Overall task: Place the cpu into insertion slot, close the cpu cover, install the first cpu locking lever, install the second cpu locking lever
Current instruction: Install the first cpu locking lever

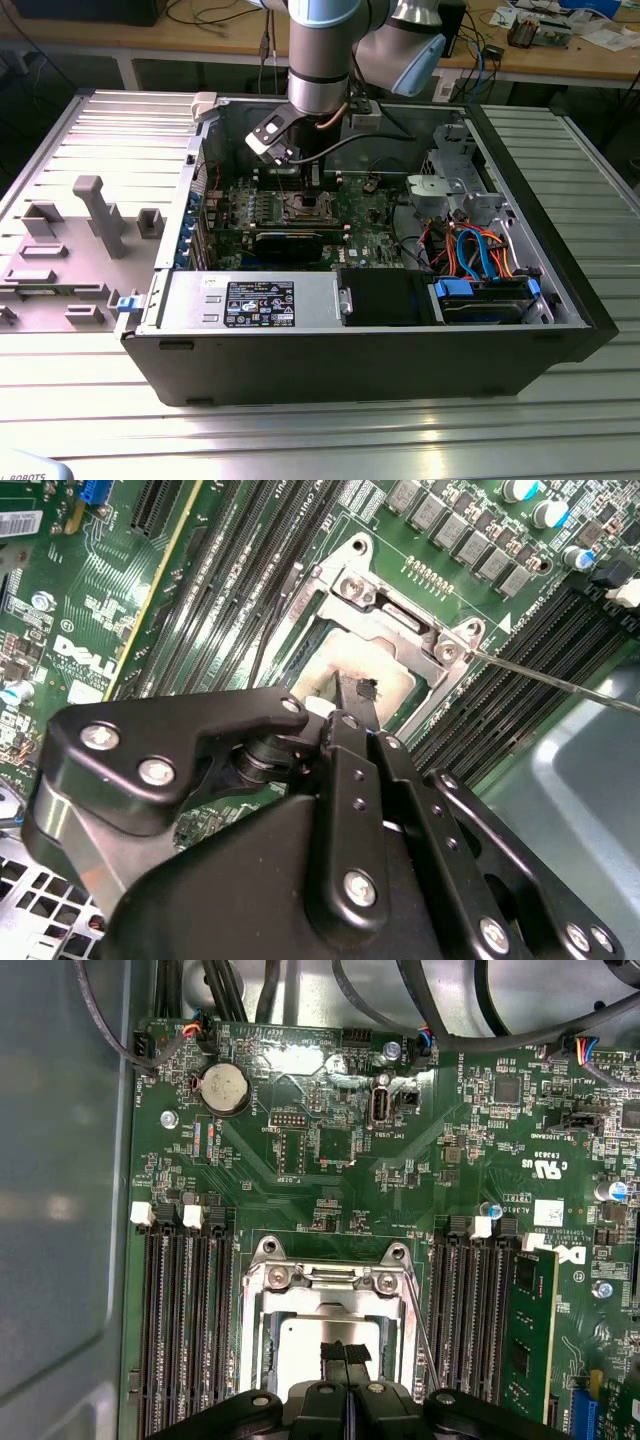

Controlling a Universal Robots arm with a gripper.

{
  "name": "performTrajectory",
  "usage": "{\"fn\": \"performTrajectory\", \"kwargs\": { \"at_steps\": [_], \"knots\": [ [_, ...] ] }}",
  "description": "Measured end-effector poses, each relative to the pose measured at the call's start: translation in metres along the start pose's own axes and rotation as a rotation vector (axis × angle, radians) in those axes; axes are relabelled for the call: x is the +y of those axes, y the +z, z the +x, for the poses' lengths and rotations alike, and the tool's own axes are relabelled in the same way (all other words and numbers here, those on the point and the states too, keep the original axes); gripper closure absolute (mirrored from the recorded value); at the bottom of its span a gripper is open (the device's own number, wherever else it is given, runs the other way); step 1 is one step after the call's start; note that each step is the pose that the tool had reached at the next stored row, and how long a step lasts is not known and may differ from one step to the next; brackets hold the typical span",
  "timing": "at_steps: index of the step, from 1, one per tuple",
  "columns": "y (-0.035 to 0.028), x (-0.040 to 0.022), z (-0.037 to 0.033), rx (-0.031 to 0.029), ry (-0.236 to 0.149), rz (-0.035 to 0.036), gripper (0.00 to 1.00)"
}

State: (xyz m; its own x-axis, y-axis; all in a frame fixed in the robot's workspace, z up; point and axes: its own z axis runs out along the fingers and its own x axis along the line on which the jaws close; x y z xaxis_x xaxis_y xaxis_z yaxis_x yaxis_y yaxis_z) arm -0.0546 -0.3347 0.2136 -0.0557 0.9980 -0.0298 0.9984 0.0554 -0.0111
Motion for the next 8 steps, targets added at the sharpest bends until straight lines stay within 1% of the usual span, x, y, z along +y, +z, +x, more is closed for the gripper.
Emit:
{"fn": "performTrajectory", "kwargs": {
  "at_steps": [5, 8],
  "knots": [
    [-0.0011, 0.0000, 0.0000, -0.0001, 0.000, 0.0001, 0.89],
    [-0.0031, -0.0001, -0.0001, 0.0000, 0.000, 0.0000, 0.89]
  ]
}}
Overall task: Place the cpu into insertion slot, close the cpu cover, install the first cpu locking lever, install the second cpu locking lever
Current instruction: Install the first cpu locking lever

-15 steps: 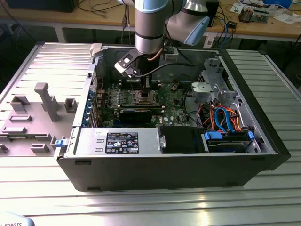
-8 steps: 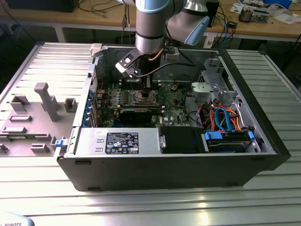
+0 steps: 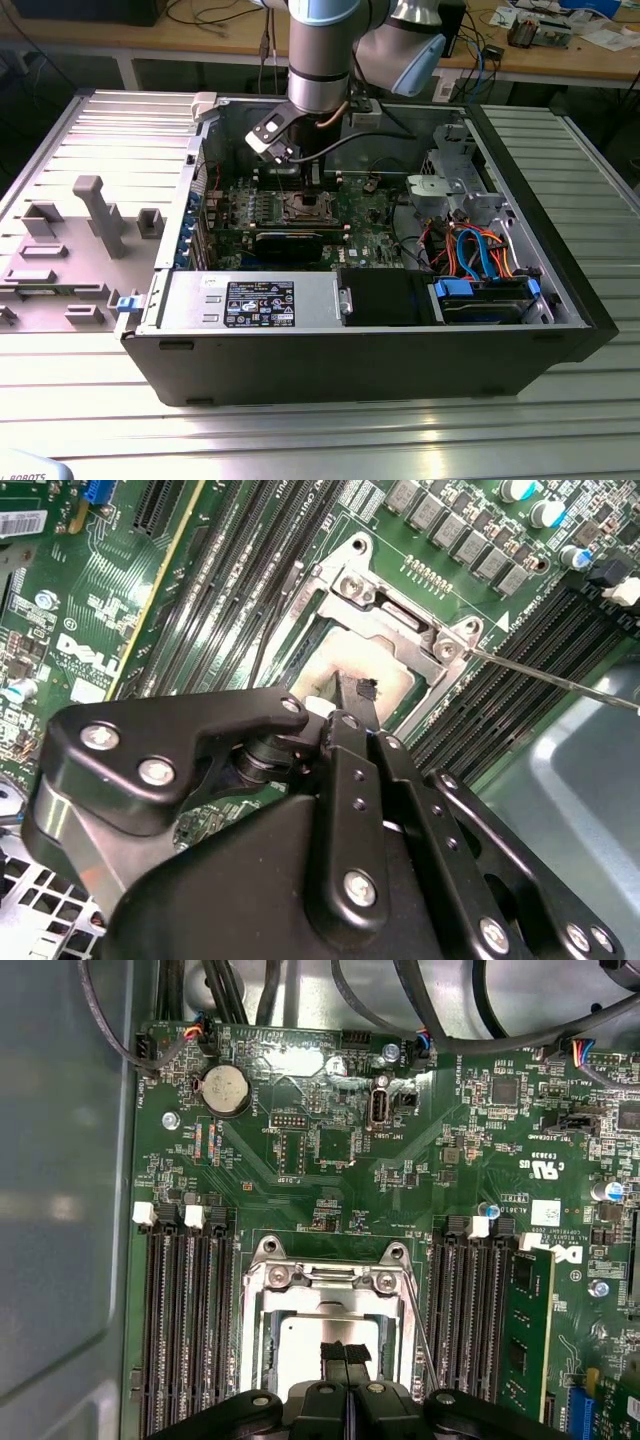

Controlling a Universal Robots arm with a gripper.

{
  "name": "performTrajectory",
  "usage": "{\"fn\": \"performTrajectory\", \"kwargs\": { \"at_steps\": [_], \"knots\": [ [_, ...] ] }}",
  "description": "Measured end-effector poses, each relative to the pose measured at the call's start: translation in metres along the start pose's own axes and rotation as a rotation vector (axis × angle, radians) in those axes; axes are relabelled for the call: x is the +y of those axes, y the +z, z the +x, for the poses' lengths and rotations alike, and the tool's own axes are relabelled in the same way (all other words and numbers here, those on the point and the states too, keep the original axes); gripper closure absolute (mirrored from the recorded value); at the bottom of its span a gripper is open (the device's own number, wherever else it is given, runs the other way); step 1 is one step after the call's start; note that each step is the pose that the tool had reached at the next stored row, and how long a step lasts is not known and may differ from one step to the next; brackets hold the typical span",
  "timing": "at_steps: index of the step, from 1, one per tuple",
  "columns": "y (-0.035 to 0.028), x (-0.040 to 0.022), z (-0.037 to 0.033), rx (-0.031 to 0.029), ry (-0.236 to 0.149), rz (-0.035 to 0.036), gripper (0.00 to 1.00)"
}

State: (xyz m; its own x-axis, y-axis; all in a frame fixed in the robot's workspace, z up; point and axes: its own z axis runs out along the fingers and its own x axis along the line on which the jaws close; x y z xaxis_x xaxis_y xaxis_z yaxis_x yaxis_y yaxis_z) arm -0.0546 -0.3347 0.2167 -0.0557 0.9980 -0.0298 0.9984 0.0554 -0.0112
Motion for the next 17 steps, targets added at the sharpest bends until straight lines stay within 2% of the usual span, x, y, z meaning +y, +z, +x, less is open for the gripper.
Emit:
{"fn": "performTrajectory", "kwargs": {
  "at_steps": [17],
  "knots": [
    [-0.0033, 0.0000, -0.0001, 0.0001, 0.000, -0.0001, 0.89]
  ]
}}
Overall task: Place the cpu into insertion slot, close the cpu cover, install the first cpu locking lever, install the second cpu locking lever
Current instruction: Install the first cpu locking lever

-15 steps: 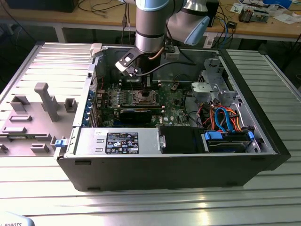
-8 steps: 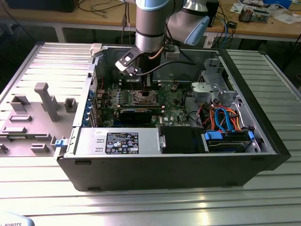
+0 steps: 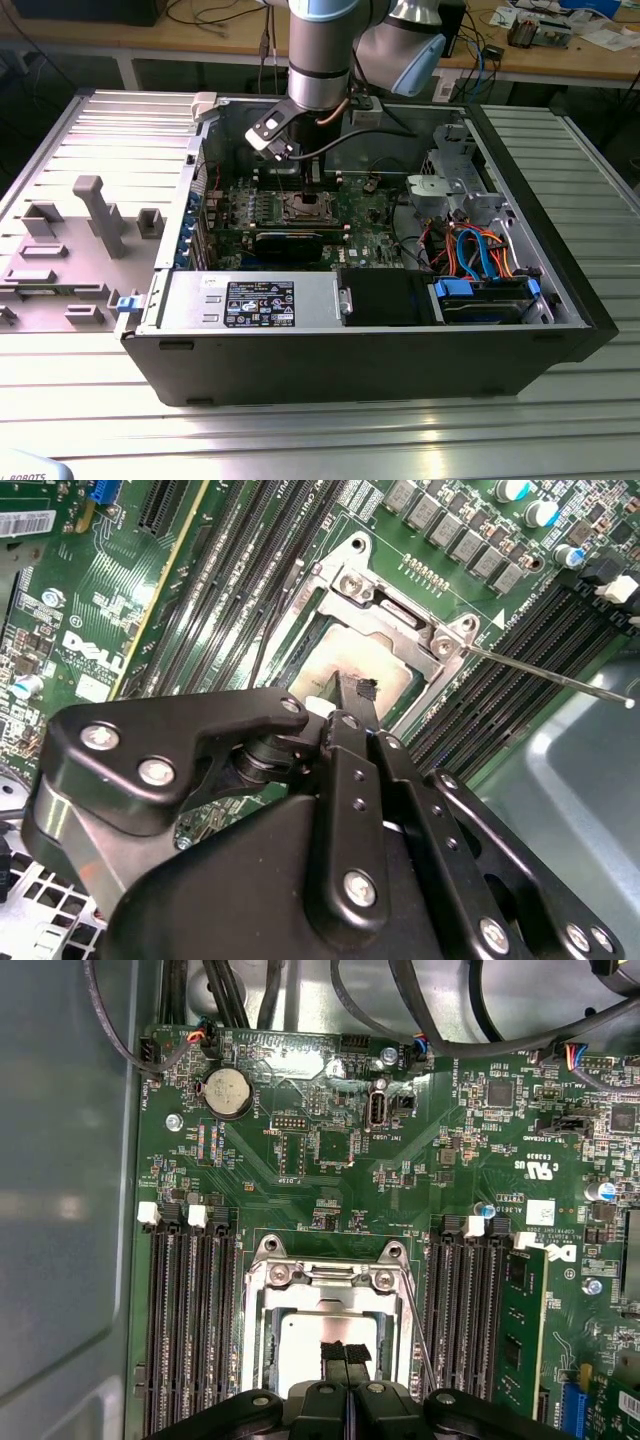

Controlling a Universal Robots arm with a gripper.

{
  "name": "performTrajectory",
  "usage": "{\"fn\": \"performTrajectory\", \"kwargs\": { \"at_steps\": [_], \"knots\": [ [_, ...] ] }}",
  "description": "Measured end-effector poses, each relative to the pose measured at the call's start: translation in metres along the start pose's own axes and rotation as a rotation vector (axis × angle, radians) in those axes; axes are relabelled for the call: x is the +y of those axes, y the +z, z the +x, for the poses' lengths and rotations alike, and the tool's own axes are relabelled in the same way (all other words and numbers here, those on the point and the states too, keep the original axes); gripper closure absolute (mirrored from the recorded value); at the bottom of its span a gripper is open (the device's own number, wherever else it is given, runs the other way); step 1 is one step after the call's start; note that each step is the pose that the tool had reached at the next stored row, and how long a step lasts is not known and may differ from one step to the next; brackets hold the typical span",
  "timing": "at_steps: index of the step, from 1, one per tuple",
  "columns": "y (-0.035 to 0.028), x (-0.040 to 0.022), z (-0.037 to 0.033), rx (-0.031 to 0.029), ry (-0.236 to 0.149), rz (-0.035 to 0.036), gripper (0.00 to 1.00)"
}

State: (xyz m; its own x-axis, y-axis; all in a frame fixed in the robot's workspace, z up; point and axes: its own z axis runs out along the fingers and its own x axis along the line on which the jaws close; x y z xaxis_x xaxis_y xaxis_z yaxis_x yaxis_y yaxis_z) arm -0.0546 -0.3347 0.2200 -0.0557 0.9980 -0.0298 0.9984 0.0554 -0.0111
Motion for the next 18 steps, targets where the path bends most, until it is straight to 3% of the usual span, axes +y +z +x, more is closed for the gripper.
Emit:
{"fn": "performTrajectory", "kwargs": {
  "at_steps": [18],
  "knots": [
    [-0.0046, -0.0001, -0.0002, 0.0005, 0.000, 0.0001, 0.89]
  ]
}}
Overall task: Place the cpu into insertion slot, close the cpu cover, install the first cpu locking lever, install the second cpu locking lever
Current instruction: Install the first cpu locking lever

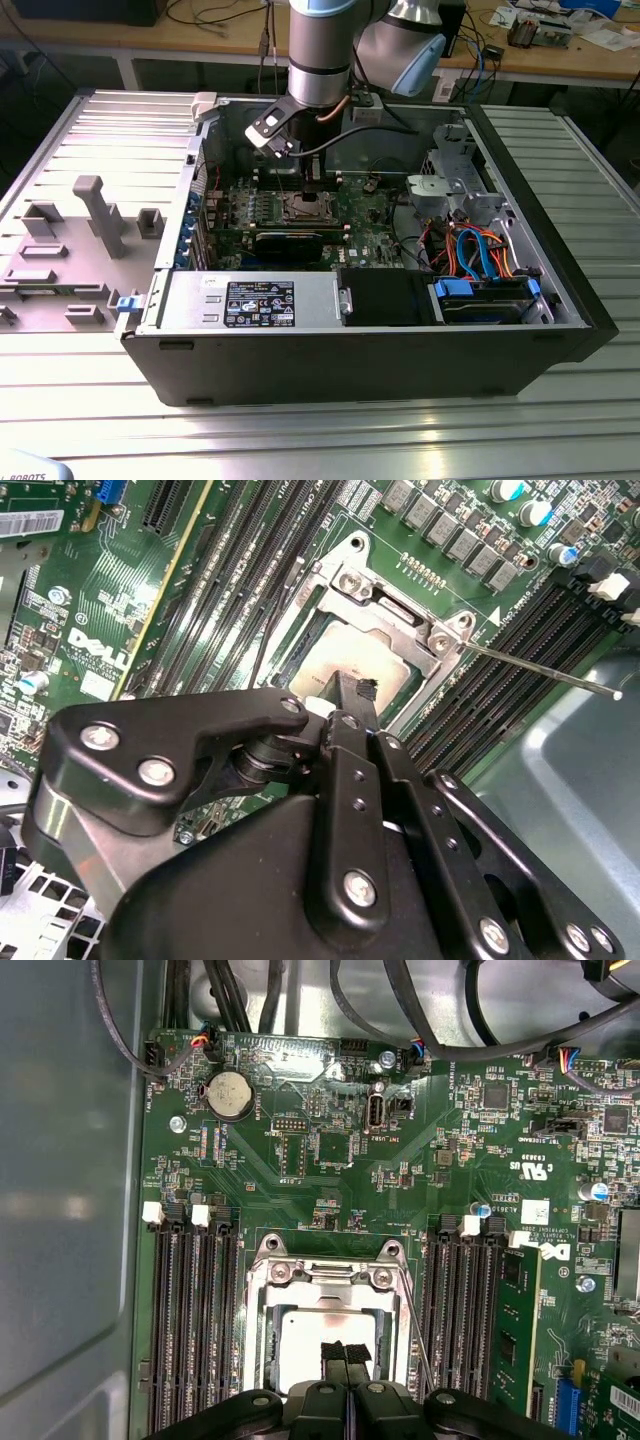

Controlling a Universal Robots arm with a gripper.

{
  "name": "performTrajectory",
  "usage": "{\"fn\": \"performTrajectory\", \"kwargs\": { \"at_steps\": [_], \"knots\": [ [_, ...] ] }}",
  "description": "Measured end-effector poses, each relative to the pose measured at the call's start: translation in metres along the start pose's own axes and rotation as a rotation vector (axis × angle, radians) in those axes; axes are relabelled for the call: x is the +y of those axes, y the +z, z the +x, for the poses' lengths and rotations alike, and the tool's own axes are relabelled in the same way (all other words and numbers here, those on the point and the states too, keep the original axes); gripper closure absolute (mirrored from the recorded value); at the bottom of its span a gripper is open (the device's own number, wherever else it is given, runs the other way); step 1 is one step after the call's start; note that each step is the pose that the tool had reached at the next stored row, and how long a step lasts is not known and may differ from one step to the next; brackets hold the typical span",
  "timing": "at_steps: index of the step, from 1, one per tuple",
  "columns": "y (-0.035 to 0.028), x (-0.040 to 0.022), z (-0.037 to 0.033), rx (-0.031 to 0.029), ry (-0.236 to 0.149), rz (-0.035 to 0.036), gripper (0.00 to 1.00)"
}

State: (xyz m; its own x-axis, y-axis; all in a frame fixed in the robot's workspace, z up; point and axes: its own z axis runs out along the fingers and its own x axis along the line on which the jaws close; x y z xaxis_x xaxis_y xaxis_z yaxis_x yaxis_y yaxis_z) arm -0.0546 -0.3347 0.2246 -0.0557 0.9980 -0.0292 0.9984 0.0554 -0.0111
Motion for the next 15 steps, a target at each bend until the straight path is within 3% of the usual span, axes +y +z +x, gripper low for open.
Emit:
{"fn": "performTrajectory", "kwargs": {
  "at_steps": [15],
  "knots": [
    [-0.0035, -0.0001, -0.0001, -0.0001, 0.000, 0.0000, 0.89]
  ]
}}
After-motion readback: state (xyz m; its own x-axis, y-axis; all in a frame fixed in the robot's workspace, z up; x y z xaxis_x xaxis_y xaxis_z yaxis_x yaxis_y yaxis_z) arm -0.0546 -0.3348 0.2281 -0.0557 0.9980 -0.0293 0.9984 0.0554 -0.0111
